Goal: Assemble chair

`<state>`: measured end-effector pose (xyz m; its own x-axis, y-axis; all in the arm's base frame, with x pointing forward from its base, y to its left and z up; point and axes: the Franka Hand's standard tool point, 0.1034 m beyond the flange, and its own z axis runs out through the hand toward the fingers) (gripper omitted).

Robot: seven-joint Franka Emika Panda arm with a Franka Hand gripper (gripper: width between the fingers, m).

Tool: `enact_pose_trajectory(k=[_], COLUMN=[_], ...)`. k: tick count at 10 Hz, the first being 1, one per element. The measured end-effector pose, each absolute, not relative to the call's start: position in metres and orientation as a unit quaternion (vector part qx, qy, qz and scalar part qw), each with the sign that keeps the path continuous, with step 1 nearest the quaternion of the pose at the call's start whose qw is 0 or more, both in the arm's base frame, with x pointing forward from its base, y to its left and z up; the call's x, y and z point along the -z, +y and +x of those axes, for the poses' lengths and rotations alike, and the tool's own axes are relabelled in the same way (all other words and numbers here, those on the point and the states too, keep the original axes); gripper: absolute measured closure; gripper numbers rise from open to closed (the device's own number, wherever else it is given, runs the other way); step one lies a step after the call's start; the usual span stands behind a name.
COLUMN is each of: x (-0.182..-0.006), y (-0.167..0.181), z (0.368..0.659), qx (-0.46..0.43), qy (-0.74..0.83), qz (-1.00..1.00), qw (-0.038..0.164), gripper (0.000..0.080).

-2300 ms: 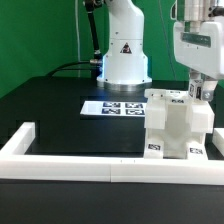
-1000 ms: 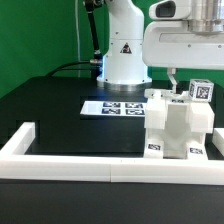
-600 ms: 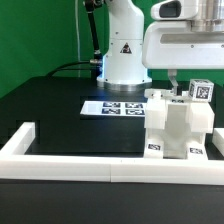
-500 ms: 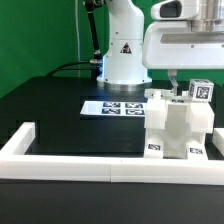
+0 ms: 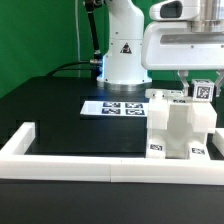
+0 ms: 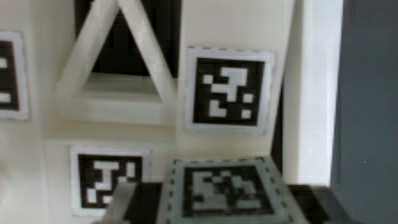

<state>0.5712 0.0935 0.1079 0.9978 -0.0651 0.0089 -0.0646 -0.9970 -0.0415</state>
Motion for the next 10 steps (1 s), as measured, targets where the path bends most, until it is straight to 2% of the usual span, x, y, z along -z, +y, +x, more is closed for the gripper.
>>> enact_pose_trajectory(k=[3, 10], x=[-0.1078, -0.1073], y=[0.0935, 0.095], z=[0.5712, 0.5722], qx=[0.005, 0.001], qy=[0.046, 0.32], qz=[-0.999, -0.947], qw=[0.021, 0.024], gripper=[0.0531, 0.0528])
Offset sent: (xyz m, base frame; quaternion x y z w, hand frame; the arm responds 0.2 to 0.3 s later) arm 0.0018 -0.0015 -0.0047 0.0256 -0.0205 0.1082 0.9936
